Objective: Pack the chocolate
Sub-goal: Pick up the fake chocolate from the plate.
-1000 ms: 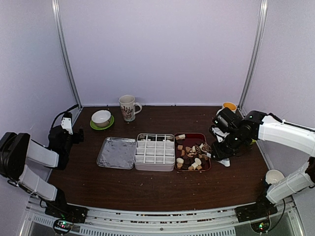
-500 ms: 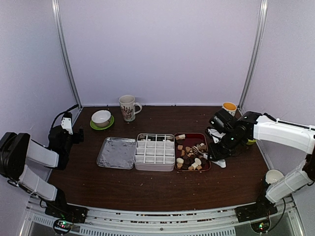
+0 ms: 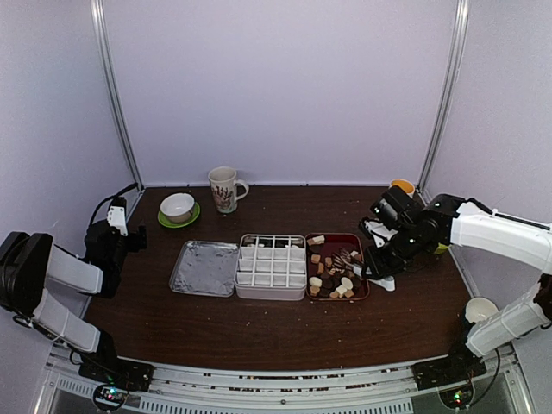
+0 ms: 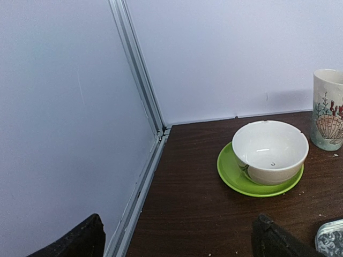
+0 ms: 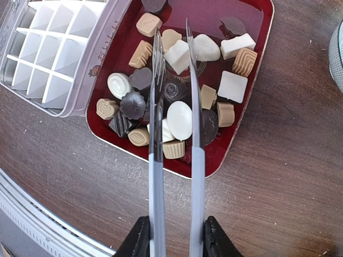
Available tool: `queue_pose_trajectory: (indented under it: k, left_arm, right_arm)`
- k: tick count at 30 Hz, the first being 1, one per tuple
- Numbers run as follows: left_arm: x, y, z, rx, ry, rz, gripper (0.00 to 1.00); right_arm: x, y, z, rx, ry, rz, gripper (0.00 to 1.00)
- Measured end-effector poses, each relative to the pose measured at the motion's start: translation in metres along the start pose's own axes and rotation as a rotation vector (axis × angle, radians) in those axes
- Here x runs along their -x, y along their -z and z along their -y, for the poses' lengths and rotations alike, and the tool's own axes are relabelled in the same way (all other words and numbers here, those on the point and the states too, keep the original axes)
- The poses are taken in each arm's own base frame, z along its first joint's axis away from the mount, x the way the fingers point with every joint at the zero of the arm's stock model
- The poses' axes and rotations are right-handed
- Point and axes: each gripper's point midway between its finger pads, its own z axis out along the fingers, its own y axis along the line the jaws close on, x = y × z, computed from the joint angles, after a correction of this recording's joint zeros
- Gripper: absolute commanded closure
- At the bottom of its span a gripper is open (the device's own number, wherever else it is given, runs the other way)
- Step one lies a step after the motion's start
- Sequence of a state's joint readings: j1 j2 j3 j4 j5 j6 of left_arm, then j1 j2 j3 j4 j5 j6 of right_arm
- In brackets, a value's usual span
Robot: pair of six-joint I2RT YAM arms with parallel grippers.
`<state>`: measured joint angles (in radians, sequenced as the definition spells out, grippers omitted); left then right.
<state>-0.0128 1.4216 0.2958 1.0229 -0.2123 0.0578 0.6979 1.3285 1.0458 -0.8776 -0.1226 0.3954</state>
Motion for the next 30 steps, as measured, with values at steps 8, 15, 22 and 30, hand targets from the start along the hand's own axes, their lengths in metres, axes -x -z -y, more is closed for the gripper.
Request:
queue_pose_trajectory:
  k: [8, 15, 22, 30]
  left_arm:
    - [0.000, 0.000, 0.000, 0.000, 0.000, 0.000, 0.02]
    - [0.000, 0.000, 0.000, 0.000, 0.000, 0.000, 0.02]
    - [0.000, 0.000, 0.000, 0.000, 0.000, 0.000, 0.02]
    - [0.000, 0.000, 0.000, 0.000, 0.000, 0.000, 0.02]
  right_arm:
    - [0.006, 0.006, -0.002, 0.008, 0.004, 0.028, 0.75]
    - [0.018, 0.022, -0.011, 0.067, 0.010, 0.109, 0.75]
    - [0.028, 0.034, -0.021, 0.119, 0.025, 0.170, 0.76]
    - [0.033, 0.031, -0.039, 0.232, 0.027, 0.210, 0.76]
